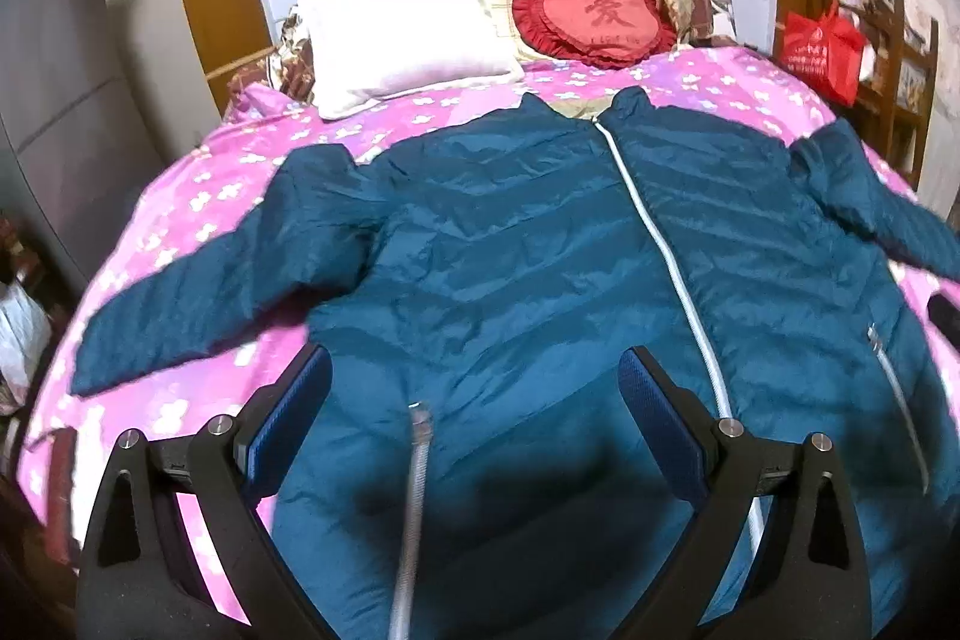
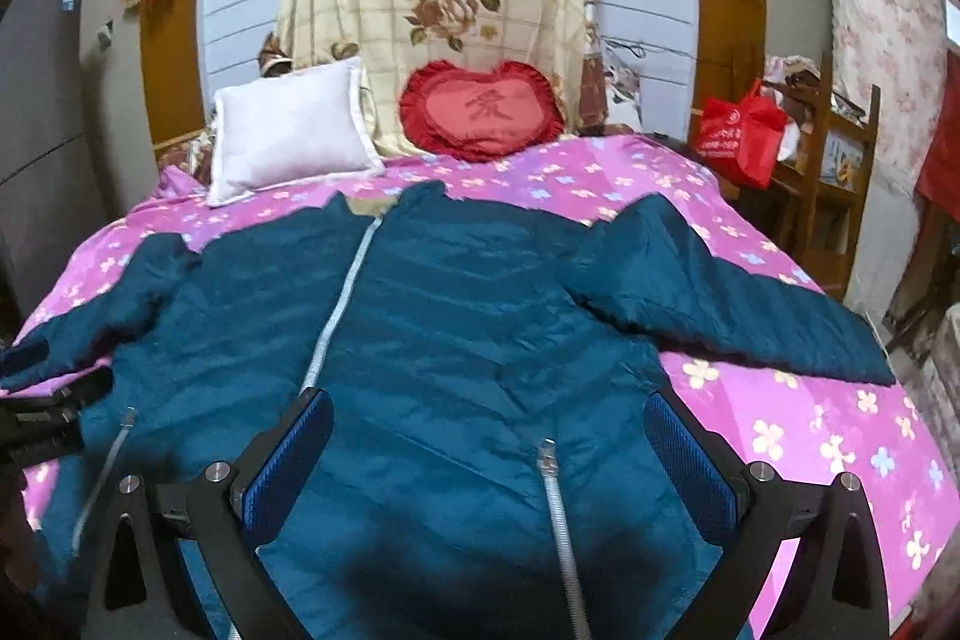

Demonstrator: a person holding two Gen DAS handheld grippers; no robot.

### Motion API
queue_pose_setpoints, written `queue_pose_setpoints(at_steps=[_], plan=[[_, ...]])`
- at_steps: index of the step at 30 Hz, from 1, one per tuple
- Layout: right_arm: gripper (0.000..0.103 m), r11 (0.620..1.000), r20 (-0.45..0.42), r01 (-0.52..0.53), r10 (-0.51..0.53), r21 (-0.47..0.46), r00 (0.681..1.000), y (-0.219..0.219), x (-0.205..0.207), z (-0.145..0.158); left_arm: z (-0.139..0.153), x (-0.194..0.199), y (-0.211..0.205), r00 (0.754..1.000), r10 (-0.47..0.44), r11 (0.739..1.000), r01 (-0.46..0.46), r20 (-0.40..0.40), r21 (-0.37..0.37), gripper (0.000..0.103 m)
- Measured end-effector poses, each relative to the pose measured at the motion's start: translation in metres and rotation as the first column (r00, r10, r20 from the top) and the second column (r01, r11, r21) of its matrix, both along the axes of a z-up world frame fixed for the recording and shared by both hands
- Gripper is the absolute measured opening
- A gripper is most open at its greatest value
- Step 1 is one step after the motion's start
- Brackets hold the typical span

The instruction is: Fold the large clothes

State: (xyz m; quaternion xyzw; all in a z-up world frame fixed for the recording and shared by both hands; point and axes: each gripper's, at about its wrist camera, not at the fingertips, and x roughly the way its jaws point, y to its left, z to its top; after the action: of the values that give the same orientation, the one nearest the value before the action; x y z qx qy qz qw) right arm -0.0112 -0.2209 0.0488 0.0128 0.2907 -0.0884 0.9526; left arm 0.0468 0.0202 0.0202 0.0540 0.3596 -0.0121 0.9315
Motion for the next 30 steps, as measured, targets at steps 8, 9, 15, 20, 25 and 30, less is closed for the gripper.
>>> queue_pose_setpoints(at_steps=[8, 9, 15, 20, 25, 30], plan=[[0.103, 0.998, -0.079, 0.051, -0.049, 0.024, 0.996, -0.027, 0.014, -0.027, -0.038, 0.018, 0.001, 0.998, 0.044, 0.997, -0.046, -0.035, -0.064, 0.097], [0.103, 0.998, -0.071, 0.052, -0.051, 0.017, 0.996, -0.027, 0.012, -0.025, -0.043, 0.018, 0.003, 0.998, 0.043, 0.997, -0.046, -0.04, -0.06, 0.097], [0.103, 0.998, -0.052, 0.053, -0.051, 0.046, 0.997, -0.027, 0.01, -0.022, -0.04, 0.017, 0.01, 0.998, 0.055, 0.997, -0.056, -0.019, -0.047, 0.097], [0.103, 0.997, -0.05, 0.055, -0.052, 0.051, 0.997, -0.02, 0.014, -0.025, -0.042, 0.015, 0.008, 0.999, 0.031, 0.998, -0.032, -0.022, -0.061, 0.097], [0.103, 0.999, -0.051, 0.044, -0.045, -0.009, 0.998, -0.009, 0.015, -0.028, -0.038, 0.012, 0.008, 1.0, 0.023, 0.995, -0.024, -0.013, -0.093, 0.097], [0.103, 0.999, -0.072, 0.048, -0.047, 0.003, 0.996, -0.011, 0.018, -0.03, -0.038, 0.013, 0.015, 0.999, 0.038, 0.991, -0.041, -0.024, -0.127, 0.097]])
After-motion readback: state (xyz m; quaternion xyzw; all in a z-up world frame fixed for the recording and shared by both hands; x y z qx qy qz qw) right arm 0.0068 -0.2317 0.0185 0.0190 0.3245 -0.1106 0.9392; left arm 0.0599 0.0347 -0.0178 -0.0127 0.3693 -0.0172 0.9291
